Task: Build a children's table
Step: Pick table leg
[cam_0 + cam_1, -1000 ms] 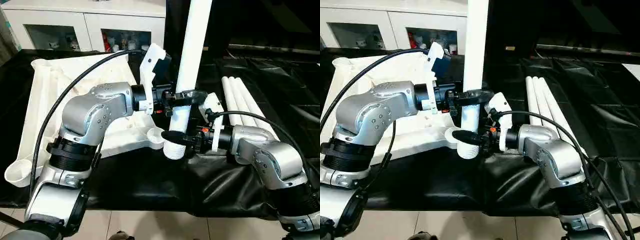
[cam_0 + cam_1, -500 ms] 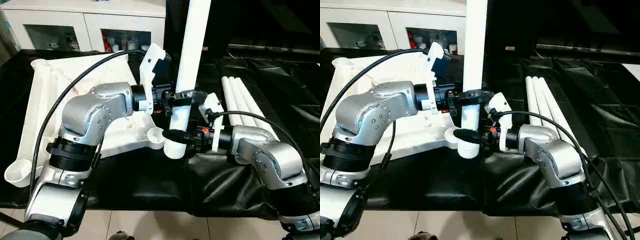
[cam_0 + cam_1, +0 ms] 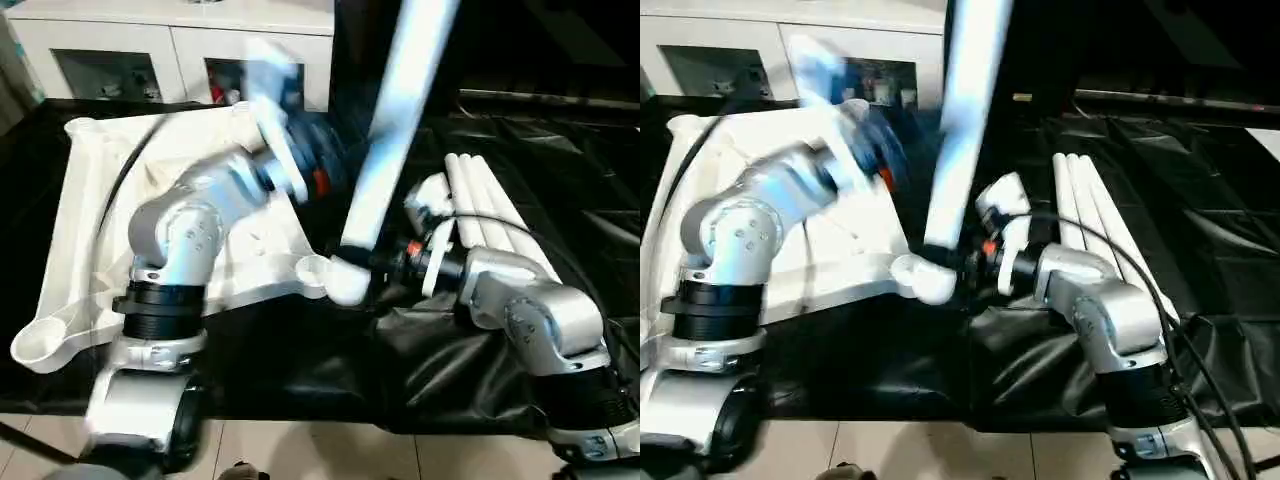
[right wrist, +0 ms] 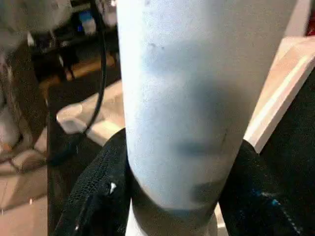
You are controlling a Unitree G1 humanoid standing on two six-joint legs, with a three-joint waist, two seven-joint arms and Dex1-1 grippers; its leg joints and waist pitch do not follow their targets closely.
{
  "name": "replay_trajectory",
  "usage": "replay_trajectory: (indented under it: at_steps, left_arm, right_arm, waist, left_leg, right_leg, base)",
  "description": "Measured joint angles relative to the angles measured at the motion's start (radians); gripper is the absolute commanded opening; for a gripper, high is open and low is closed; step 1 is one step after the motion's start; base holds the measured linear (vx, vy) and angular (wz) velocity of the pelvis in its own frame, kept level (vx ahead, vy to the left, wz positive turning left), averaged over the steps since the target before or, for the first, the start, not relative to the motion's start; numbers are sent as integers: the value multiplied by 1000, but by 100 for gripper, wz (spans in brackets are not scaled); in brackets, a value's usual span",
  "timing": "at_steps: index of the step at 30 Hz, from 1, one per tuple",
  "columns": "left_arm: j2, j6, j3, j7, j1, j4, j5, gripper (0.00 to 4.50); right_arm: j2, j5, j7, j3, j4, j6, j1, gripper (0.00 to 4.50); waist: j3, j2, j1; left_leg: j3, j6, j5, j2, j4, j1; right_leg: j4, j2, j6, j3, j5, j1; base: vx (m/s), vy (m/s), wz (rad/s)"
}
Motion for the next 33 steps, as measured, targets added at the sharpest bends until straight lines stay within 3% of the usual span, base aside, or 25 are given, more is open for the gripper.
replay_trajectory:
  at_steps: [4, 6, 8, 12, 15, 17, 21, 23, 30, 33]
  left_arm:
    - [23, -63, 53, 57, 7, 32, 24, 333]
    - [119, -142, -23, 86, 47, 21, 168, 333]
    - [258, -221, -132, 98, 115, 25, 365, 333]
    - [380, -324, -261, 23, 244, 33, 539, 333]
    - [384, -319, -307, -78, 287, 41, 531, 333]
    - [461, -361, -376, -207, 291, 72, 537, 333]
    - [526, -415, -441, -351, 290, 227, 594, 333]
    - [526, -439, -471, -395, 267, 310, 630, 298]
    - [527, -473, -505, -418, 200, 421, 676, 255]
    - [510, -497, -482, -403, 203, 419, 657, 255]
  right_arm:
    - [5, 1, -57, -56, 0, -36, 0, 189]
    - [10, -53, -109, -57, -1, -101, 5, 189]
    - [0, -106, -152, -61, -4, -161, 28, 189]
    - [8, -140, -226, -80, 6, -166, 51, 189]
    - [27, -140, -252, -82, 16, -159, 52, 189]
    - [43, -143, -261, -78, 30, -159, 54, 189]
    - [42, -149, -262, -72, 54, -159, 88, 189]
    - [39, -154, -254, -63, 54, -159, 90, 189]
    - [31, -164, -240, -41, 44, -158, 90, 189]
    - [30, -163, -240, -42, 34, -158, 95, 189]
  waist:
    - [-1, 5, -1]
    - [-3, 12, -6]
    - [-5, 15, -10]
    - [-3, 19, -13]
    - [-4, 18, -8]
    - [-4, 18, -11]
    - [-4, 19, -25]
    - [-4, 19, -26]
    - [-3, 21, -28]
    - [-2, 26, -29]
  left_leg:
    - [-1, 0, 0, 0, 0, 0]
    - [-1, 0, 0, 0, -1, 0]
    - [-1, 0, 0, 0, -2, 1]
    - [-2, -1, 0, 0, -2, -1]
    - [-2, -1, 0, 0, -2, -2]
    - [-2, -1, 0, 0, -2, 0]
    - [-1, -2, 1, 0, -2, 1]
    - [-1, -2, 1, 0, -2, 1]
    - [-1, -2, 1, 0, -3, 1]
    - [-1, -2, 1, 0, -2, 1]
  right_leg:
    - [0, 0, 0, 0, 0, 0]
    - [-1, 0, 0, 0, 0, 0]
    - [-1, 1, 4, 0, -1, 0]
    - [-2, 0, 5, 0, -2, 0]
    - [-2, 0, 4, 0, -1, -1]
    - [0, 0, 4, 0, -1, -1]
    - [1, 0, 4, 1, -2, -1]
    - [0, 0, 4, 1, -1, -1]
    - [0, 0, 3, 1, -1, -1]
    - [0, 0, 3, 1, -1, -1]
  base:
    - [0, 0, 0]
    - [0, 0, 0]
    - [0, 0, 0]
    - [0, 0, 0]
    - [0, 0, 0]
    - [0, 0, 0]
    - [0, 0, 0]
    - [0, 0, 0]
    - [0, 0, 0]
    - [0, 0, 0]
